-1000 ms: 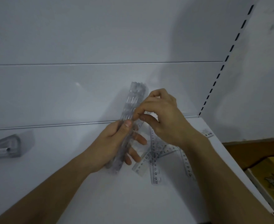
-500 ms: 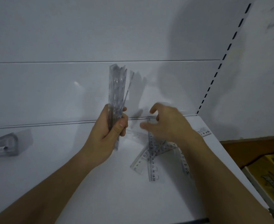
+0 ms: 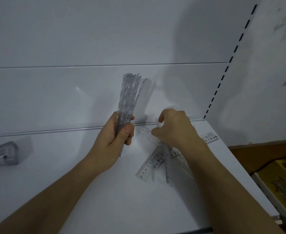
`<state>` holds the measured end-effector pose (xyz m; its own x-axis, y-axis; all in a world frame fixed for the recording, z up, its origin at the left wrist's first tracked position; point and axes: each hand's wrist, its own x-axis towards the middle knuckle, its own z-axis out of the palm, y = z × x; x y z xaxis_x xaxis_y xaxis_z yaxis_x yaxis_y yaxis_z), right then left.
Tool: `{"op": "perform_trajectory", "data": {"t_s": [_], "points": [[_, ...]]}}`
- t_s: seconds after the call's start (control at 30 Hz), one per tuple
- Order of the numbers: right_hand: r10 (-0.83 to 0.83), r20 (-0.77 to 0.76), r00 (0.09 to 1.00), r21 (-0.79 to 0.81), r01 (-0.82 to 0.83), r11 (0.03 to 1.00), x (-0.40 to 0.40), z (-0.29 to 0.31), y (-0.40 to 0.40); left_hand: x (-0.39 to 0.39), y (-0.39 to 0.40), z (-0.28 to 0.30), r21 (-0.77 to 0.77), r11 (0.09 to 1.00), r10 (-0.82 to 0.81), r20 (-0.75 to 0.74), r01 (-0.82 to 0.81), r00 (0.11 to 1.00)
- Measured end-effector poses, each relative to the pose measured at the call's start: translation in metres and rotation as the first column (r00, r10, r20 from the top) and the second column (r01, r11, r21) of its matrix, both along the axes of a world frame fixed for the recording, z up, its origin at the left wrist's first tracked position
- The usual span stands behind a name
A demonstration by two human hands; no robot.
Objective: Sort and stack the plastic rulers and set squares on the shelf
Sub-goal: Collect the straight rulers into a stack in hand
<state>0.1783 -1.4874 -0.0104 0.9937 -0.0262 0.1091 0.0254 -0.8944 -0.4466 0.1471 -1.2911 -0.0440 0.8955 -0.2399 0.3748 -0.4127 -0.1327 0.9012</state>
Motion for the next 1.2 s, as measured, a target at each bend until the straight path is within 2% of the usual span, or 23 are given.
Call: {"op": "perform_trajectory", "data": {"t_s": [0.07,0.13,0.2,0.27,0.3,0.37,0.43,0.5,0.57,0.63,0.7,0.77,0.83,0.87,0.93,1.07,1.13,1.2], "points": [[-0.025,0.007,1.000,0.103,0.024,0.994,0.004,0.003,-0.006,0.000,0.000,0.003,-0.043,0.999,0.014,-0.032,-0.015,0.999],[-0.022,-0.041,0.999,0.396,0.036,0.918,0.006,0.012,-0.013,-0.002,0.000,0.007,-0.135,0.990,0.020,-0.126,-0.037,0.992],[0.105,-0.070,0.992,0.728,-0.021,0.685,0.001,0.023,-0.016,-0.004,-0.002,0.010,-0.222,0.974,-0.008,-0.257,-0.051,0.966],[0.268,-0.028,0.963,0.898,-0.093,0.430,-0.004,0.032,-0.013,-0.007,-0.005,0.012,-0.259,0.965,-0.047,-0.347,-0.048,0.937],[0.320,0.002,0.947,0.924,-0.124,0.361,-0.007,0.033,-0.009,-0.009,-0.007,0.013,-0.269,0.962,-0.058,-0.380,-0.050,0.923],[0.362,0.074,0.929,0.923,-0.201,0.329,-0.010,0.033,0.000,-0.012,-0.009,0.015,-0.285,0.957,-0.086,-0.453,-0.053,0.887],[0.315,0.163,0.935,0.879,-0.283,0.384,-0.011,0.029,0.006,-0.014,-0.010,0.016,-0.322,0.947,-0.166,-0.506,-0.007,0.847],[0.216,0.246,0.945,0.812,-0.322,0.487,-0.010,0.022,0.010,-0.015,-0.010,0.018,-0.385,0.922,-0.261,-0.535,0.043,0.803],[0.146,0.318,0.937,0.698,-0.336,0.633,-0.006,0.016,0.011,-0.015,-0.007,0.020,-0.430,0.902,-0.299,-0.551,0.042,0.779],[0.097,0.341,0.935,0.560,-0.285,0.778,0.000,0.011,0.007,-0.014,-0.006,0.020,-0.451,0.892,-0.299,-0.529,0.036,0.794],[0.076,0.239,0.968,0.443,-0.178,0.879,0.003,0.010,0.001,-0.013,-0.005,0.019,-0.435,0.900,-0.248,-0.484,0.015,0.839],[0.147,0.049,0.988,0.206,-0.154,0.966,0.003,0.007,-0.006,-0.011,-0.004,0.018,-0.433,0.901,-0.195,-0.444,-0.018,0.874],[0.197,-0.158,0.968,-0.017,-0.202,0.979,0.001,0.001,-0.006,-0.007,-0.001,0.016,-0.447,0.894,-0.171,-0.410,-0.034,0.896],[0.197,-0.210,0.958,-0.078,-0.217,0.973,0.000,-0.002,-0.003,-0.006,0.001,0.015,-0.453,0.891,-0.170,-0.395,-0.031,0.903],[0.189,-0.226,0.956,-0.079,-0.212,0.974,0.002,-0.006,0.001,-0.004,0.005,0.013,-0.451,0.892,-0.165,-0.386,-0.029,0.908],[0.202,-0.255,0.946,0.026,-0.202,0.979,0.002,-0.008,0.002,-0.003,0.005,0.011,-0.435,0.900,-0.150,-0.377,-0.032,0.914],[0.218,-0.248,0.944,0.125,-0.192,0.973,0.002,-0.003,-0.002,-0.003,0.004,0.011,-0.443,0.895,-0.146,-0.385,-0.044,0.911],[0.227,-0.162,0.960,0.242,-0.184,0.953,0.001,0.006,-0.006,-0.003,0.004,0.012,-0.457,0.888,-0.153,-0.388,-0.046,0.909]]}}
